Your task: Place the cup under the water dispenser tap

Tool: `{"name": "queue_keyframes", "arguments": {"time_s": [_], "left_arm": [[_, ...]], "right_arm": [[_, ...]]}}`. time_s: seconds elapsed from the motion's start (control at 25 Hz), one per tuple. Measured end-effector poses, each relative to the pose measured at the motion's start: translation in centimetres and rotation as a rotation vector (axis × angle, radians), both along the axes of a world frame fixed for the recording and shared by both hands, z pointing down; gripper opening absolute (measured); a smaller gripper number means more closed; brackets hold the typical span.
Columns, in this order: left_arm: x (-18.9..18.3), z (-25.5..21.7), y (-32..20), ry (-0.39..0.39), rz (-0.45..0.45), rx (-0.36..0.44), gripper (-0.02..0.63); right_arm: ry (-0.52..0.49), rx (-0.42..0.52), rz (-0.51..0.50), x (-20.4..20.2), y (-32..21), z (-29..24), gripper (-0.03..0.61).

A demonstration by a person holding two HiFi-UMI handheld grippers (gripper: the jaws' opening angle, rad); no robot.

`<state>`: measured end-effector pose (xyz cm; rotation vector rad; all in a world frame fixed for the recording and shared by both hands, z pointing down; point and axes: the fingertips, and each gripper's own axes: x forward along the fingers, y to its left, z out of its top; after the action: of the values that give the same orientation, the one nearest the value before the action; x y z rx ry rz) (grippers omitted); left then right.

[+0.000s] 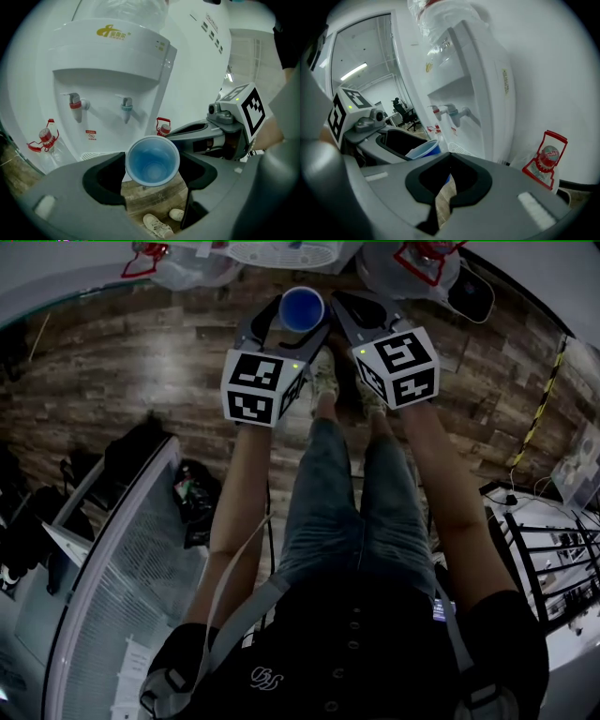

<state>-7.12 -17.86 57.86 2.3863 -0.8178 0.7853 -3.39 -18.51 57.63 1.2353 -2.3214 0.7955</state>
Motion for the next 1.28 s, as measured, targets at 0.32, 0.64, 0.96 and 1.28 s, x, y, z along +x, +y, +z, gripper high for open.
{"name": "queue_keyframes", "arguments": {"time_s": [0.32,0.64,0.96,1.28], "left_arm": [[-0.8,2.8,-2.1,-0.051,0.066,0.021,0.356],[-1.2,4.3,-4.0,-0.114,0.123,0.068,0.357],[-0.7,5.9,-5.8,-0.156,0.159,0.146,0.357],[0.5,7.0,-8.2,-0.189,0.194,0.191,0.359]], "right_arm": [[-0.01,-0.001,0.047,-0.6,-1.5,2.2,0.0],[0.02,-0.032,0.046,-0.3,-1.9,5.1,0.0],[0.015,-0.06,0.087,-0.7,-2.7,7.5,0.0],[0.038,-0.057,0.063,0.2,-3.6,8.1,0.0]]}}
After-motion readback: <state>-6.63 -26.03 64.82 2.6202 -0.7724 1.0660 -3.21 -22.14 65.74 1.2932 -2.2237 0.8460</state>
